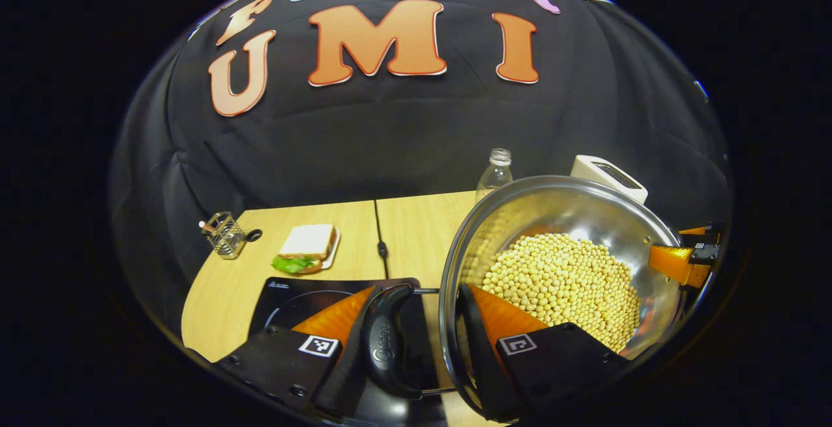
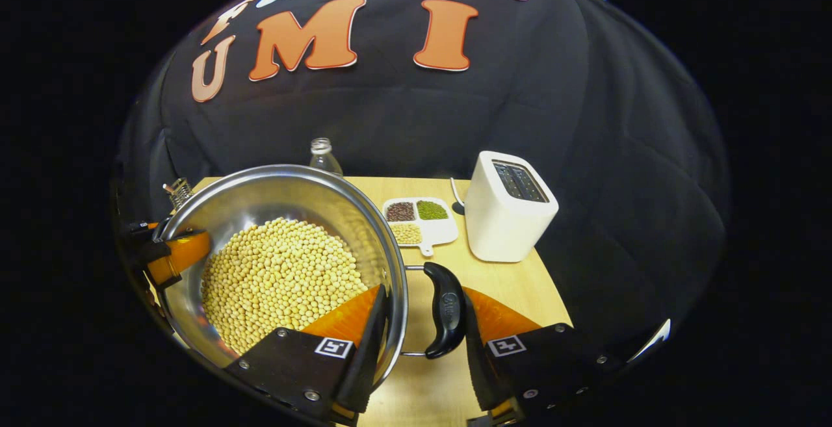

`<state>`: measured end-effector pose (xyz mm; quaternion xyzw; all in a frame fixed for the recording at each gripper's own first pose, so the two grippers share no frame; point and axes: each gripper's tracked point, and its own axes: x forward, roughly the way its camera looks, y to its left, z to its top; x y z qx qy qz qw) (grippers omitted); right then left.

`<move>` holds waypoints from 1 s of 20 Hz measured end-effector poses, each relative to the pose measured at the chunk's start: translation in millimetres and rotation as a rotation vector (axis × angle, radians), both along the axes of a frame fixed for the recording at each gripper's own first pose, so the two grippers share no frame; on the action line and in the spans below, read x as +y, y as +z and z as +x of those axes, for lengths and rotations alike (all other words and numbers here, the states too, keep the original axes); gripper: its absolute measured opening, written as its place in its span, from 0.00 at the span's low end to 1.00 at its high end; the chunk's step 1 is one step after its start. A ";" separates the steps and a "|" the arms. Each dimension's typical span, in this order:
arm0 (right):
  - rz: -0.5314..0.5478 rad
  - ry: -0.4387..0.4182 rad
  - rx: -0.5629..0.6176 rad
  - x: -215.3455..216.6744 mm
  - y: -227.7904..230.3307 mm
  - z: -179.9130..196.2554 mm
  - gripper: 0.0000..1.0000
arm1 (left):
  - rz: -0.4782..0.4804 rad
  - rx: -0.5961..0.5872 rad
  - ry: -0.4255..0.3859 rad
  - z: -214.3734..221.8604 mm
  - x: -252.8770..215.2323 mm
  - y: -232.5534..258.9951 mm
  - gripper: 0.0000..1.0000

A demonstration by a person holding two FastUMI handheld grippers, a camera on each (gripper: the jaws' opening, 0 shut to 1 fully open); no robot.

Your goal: First push the handle of the pot to place it horizontally, then grasp the pot with both hands and set it on the induction cooktop.

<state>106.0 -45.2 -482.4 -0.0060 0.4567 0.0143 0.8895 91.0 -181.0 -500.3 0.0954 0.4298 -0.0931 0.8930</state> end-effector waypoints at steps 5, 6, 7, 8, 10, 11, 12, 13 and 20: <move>0.017 0.034 -0.011 -1.6 -5.2 7.3 0.61 | 0.009 -0.015 0.043 1.1 50.2 19.2 0.72; 0.019 0.045 -0.010 -1.8 -6.2 9.2 0.61 | 0.012 -0.015 0.050 1.8 56.3 22.6 0.72; 0.024 0.050 -0.007 -2.6 -7.3 11.4 0.61 | 0.015 -0.016 0.058 0.7 62.8 25.5 0.75; 0.028 0.059 -0.008 -2.1 -9.6 13.8 0.61 | 0.019 -0.017 0.064 1.4 74.9 29.2 0.72; 0.038 0.073 -0.009 -4.0 -9.1 17.6 0.61 | 0.028 -0.019 0.078 2.6 100.3 31.5 0.72; 0.044 0.082 -0.007 -4.4 -9.7 17.8 0.61 | 0.032 -0.019 0.088 4.6 111.0 31.0 0.72; 0.049 0.092 -0.007 -4.7 -9.1 20.0 0.61 | 0.037 -0.016 0.096 5.7 121.7 30.7 0.72; 0.056 0.099 -0.004 -5.3 -10.3 24.2 0.61 | 0.042 -0.014 0.104 7.0 133.5 30.7 0.72; 0.091 0.168 0.006 -8.0 -15.1 38.3 0.61 | 0.078 -0.006 0.170 12.5 201.1 33.9 0.75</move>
